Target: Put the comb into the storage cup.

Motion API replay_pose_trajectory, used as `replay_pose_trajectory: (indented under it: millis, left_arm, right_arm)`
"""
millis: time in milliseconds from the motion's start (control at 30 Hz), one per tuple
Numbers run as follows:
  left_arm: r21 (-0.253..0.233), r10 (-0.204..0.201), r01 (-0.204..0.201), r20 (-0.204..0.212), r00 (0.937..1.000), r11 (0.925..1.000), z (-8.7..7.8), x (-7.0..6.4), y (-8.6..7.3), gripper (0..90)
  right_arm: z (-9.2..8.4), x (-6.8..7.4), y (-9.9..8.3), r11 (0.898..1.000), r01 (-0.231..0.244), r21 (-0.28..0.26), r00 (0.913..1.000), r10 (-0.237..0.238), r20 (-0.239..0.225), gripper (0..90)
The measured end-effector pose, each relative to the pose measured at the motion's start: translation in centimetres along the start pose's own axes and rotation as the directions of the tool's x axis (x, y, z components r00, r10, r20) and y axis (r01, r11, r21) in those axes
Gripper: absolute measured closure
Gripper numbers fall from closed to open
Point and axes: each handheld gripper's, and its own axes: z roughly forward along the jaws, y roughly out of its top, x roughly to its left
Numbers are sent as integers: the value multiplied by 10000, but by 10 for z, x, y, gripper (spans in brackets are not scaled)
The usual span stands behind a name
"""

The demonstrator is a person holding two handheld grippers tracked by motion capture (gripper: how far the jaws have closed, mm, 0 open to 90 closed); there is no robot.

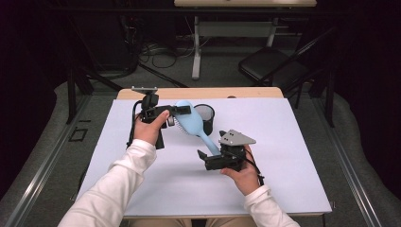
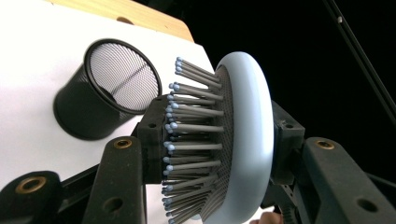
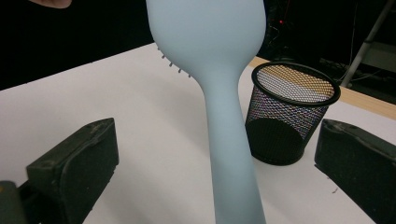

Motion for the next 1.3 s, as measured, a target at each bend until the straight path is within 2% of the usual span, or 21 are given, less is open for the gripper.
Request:
replay_pose_trajectory:
  millis: [133,467,700,900,1300]
  left_arm:
    - [-167,166,-170,-243,9996,9997,-1,2,3,518]
    - [-545,259,-283,-446,9987,9981,-3,5,10,517]
    - [-707,585,-630,-632,9963,9955,-6,2,16,517]
    - [-862,951,-1016,-754,9926,9911,-7,-3,20,516]
    - [-1276,1314,-1421,-892,9873,9816,-14,-9,31,515]
  right_arm:
    - [-1,-1,0,10000,-45,-16,10000,45,19,0]
    - [-1,-4,0,9999,-146,-24,9999,146,73,0]
    - [-1,-5,0,9999,-156,-33,9998,157,77,0]
    - [-2,-5,0,9998,-181,-27,9998,182,116,0]
    - [-3,-6,1,9996,-268,-69,9996,269,132,0]
